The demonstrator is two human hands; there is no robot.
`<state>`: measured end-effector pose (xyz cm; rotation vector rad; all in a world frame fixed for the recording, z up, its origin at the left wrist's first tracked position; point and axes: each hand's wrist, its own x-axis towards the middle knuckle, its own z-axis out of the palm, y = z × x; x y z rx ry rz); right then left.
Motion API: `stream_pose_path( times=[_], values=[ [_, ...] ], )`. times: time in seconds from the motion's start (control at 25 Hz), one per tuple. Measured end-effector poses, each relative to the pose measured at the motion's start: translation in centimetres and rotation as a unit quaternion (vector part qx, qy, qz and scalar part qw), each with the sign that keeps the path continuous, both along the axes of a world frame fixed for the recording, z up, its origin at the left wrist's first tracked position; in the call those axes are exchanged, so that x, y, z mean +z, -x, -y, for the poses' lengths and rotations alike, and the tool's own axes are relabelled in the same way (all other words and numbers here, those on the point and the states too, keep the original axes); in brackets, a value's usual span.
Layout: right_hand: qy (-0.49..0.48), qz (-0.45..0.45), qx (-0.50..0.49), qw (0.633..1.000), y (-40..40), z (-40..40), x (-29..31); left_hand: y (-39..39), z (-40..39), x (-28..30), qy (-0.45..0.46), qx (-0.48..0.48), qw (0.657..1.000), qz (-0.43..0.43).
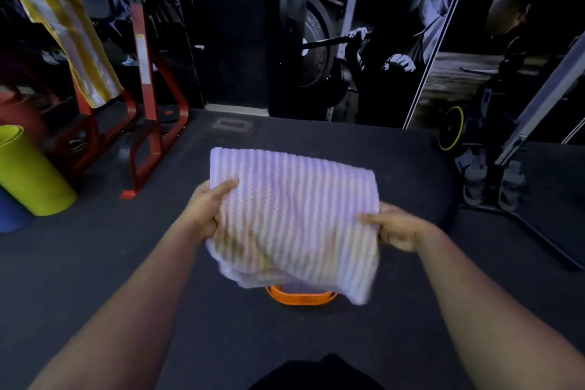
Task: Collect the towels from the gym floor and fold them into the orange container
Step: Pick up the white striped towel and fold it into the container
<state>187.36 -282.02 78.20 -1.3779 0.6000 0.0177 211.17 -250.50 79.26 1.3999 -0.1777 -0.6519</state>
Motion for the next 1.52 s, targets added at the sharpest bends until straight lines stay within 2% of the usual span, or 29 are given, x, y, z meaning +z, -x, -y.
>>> stream_pose_path(
  times=[0.04, 0.16, 0.28, 0.36, 0.4, 0.44, 0.52, 0.6, 0.68, 0.72, 0.76, 0.8, 0.88, 0.92, 0.96, 1.0, 1.08, 1.12, 1.16, 1.24, 1.32, 1.44, 1.52],
  values=[
    [0.016, -0.012, 0.014, 1.000, 0.3, -0.4, -1.2, -0.6, 0.0, 0.1, -0.005, 0.018, 1.000, 0.003],
    [0.012, 0.085, -0.139, 0.987, -0.6, -1.8, -3.0, -2.2, -0.3, -0.6, -0.083, 0.056, 0.994, 0.041],
    [0.007, 0.138, -0.198, 0.970, -1.1, -1.5, -2.9, -2.0, -0.8, -0.9, -0.068, 0.013, 0.997, 0.042],
    [0.068, 0.136, -0.217, 0.964, -0.8, -0.8, -3.3, -0.8, -0.9, -1.6, -0.157, -0.025, 0.984, 0.086],
    [0.113, 0.130, -0.223, 0.959, -0.8, -0.5, -3.5, -0.5, -0.6, -2.5, -0.195, -0.004, 0.976, 0.100],
    [0.150, 0.113, -0.229, 0.955, -0.7, -0.6, -3.4, -0.6, -0.1, -3.5, -0.202, 0.036, 0.973, 0.109],
    [0.160, 0.084, -0.244, 0.953, -0.9, -1.1, -3.4, -1.0, 0.7, -4.3, -0.145, 0.105, 0.977, 0.113],
    [0.137, 0.073, -0.218, 0.964, -1.4, -1.6, -3.7, -1.7, 1.1, -4.7, -0.086, 0.110, 0.987, 0.085],
    [0.150, 0.037, -0.123, 0.980, -1.6, -1.8, -4.0, -1.7, 0.6, -4.5, -0.083, 0.030, 0.992, 0.086],
    [0.194, 0.001, -0.067, 0.979, -1.6, -1.9, -4.1, -1.5, 0.4, -4.2, -0.127, -0.035, 0.984, 0.119],
    [0.257, -0.043, -0.020, 0.965, -1.7, -1.9, -4.3, -1.7, 0.3, -4.6, -0.199, -0.095, 0.961, 0.169],
    [0.326, -0.081, 0.015, 0.942, -2.1, -2.0, -4.8, -2.0, 0.2, -5.1, -0.280, -0.138, 0.923, 0.226],
    [0.424, -0.118, 0.028, 0.897, -3.2, -2.6, -5.7, -3.0, 0.4, -6.4, -0.399, -0.165, 0.844, 0.319],
    [0.462, -0.130, 0.021, 0.877, -3.6, -3.0, -6.3, -3.5, 0.4, -7.1, -0.433, -0.165, 0.815, 0.347],
    [0.513, -0.151, 0.018, 0.845, -4.0, -3.3, -6.9, -3.8, 0.4, -7.7, -0.459, -0.162, 0.795, 0.362],
    [0.574, -0.183, 0.023, 0.798, -4.5, -3.5, -7.6, -4.2, 0.5, -8.4, -0.483, -0.154, 0.772, 0.383],
    [0.685, -0.233, 0.058, 0.688, -5.0, -3.7, -9.3, -4.7, 0.9, -10.2, -0.533, -0.144, 0.693, 0.464],
    [0.715, -0.241, 0.080, 0.651, -5.3, -3.6, -10.0, -4.9, 1.2, -11.2, -0.547, -0.156, 0.651, 0.504],
    [0.731, -0.245, 0.103, 0.629, -5.8, -3.3, -10.8, -5.1, 1.7, -12.2, -0.550, -0.184, 0.616, 0.534],
    [0.726, -0.262, 0.157, 0.617, -6.8, -2.2, -12.8, -5.8, 3.4, -14.1, -0.564, -0.264, 0.570, 0.536],
    [0.694, -0.289, 0.199, 0.629, -7.4, -0.2, -15.0, -6.4, 5.5, -16.2, -0.565, -0.322, 0.563, 0.510],
    [0.660, -0.294, 0.250, 0.645, -9.1, 3.4, -18.1, -7.3, 9.2, -20.1, -0.566, -0.347, 0.582, 0.470],
    [0.650, -0.289, 0.302, 0.634, -10.9, 6.5, -21.8, -7.7, 12.7, -23.5, -0.557, -0.346, 0.632, 0.413]
  ],
)
